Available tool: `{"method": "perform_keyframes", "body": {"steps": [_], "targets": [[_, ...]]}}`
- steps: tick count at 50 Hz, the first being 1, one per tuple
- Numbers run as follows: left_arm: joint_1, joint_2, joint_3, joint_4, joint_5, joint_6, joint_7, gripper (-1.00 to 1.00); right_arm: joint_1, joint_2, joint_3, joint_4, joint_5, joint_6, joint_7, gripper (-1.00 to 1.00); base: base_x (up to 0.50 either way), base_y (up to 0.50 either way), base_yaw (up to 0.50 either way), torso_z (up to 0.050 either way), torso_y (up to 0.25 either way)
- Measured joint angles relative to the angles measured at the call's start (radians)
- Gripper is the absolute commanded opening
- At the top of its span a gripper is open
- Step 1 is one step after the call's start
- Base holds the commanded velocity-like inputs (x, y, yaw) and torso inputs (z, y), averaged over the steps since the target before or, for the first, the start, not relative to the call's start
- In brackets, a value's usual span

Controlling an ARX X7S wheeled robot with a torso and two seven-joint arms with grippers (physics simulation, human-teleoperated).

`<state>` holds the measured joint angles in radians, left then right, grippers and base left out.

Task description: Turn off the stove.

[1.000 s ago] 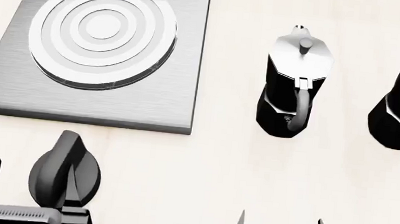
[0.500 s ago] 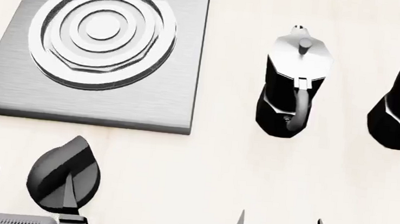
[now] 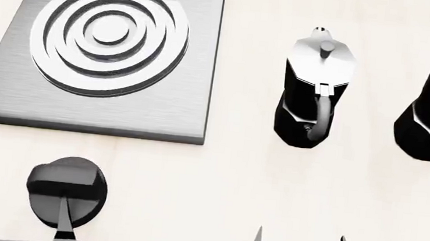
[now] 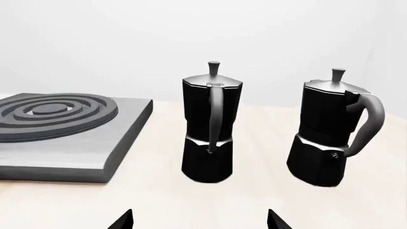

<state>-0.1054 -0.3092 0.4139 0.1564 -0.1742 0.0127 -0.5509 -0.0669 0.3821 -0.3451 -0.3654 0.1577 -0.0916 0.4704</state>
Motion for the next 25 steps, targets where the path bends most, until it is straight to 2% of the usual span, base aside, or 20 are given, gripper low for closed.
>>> {"method": "perform_keyframes", "body": {"steps": [25], "targets": [[0.018,-0.023,-0.04,-0.001,-0.026,-0.004,-0.046,1.0,0.002,0.004,-0.006,0.004,0.001,-0.003,0.005,1.0,0.0,0.0,0.0,0.0,0.0]]}}
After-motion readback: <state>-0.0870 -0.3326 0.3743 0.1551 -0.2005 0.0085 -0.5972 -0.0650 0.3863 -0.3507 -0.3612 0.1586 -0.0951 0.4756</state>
